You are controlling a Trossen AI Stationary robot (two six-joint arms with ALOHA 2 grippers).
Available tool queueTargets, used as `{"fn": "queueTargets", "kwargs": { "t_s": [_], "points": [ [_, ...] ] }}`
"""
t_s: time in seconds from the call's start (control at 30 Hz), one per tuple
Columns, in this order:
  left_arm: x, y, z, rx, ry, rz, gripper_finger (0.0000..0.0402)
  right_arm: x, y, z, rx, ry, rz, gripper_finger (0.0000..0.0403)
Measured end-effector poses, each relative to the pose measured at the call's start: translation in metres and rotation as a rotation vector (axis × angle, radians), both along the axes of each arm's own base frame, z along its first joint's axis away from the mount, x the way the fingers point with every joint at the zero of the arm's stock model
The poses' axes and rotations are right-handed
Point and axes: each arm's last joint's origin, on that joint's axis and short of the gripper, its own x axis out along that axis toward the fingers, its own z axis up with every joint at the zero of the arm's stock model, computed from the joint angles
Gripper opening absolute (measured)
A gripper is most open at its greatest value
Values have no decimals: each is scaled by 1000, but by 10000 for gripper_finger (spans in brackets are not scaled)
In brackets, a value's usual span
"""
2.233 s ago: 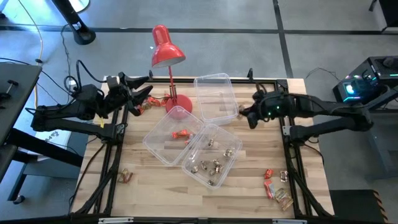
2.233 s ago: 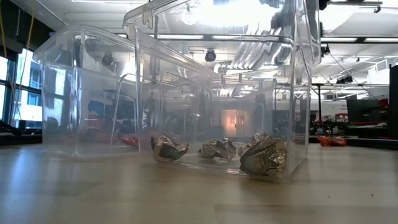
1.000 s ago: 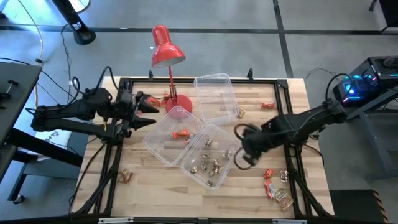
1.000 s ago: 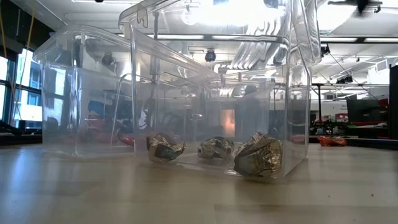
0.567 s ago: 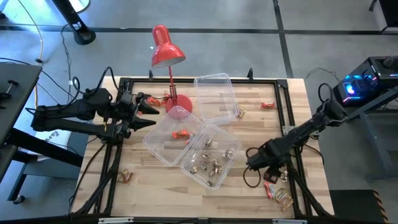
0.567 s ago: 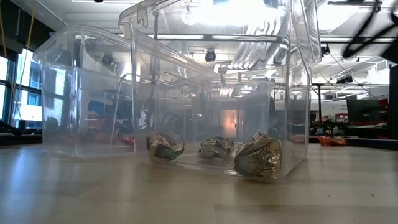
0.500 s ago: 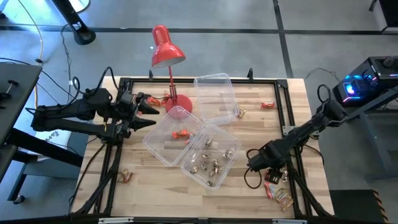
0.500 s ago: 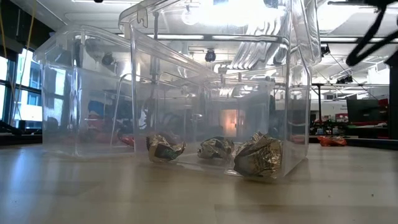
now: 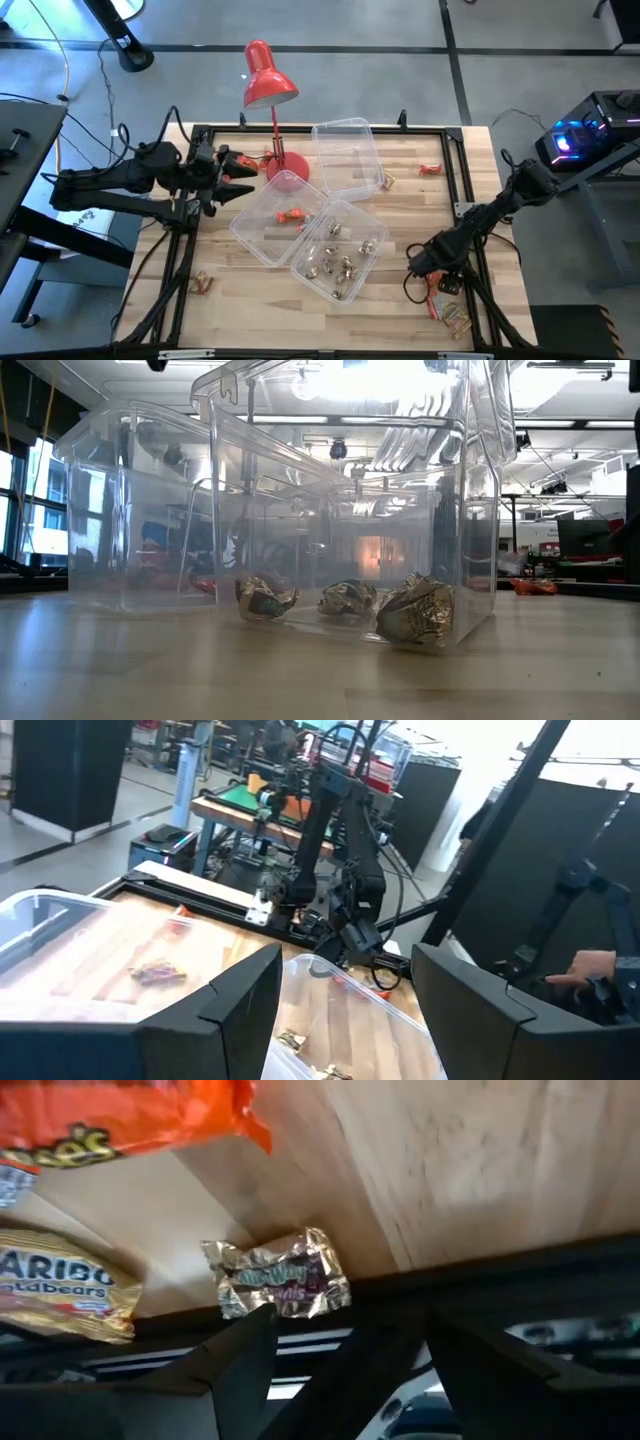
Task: Sort candy
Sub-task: Put the gold candy into the bottom left transparent bin
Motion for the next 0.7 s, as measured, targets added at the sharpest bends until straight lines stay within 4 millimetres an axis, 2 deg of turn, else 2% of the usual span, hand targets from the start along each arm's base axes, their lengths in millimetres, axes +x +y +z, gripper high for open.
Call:
{"fn": "queueTargets", "kwargs": {
  "t_s": [0.17, 0.37, 0.7],
  "points": [
    [4, 0, -2, -37, 14, 14, 216, -1, 0, -7, 56, -38, 23, 250],
    [11, 1, -6, -63, 45, 16, 216, 7, 14, -17, 171, -102, 26, 250],
    [22, 1, -12, -65, 87, 14, 216, 4, 25, -42, 174, 79, 39, 246]
  ]
}}
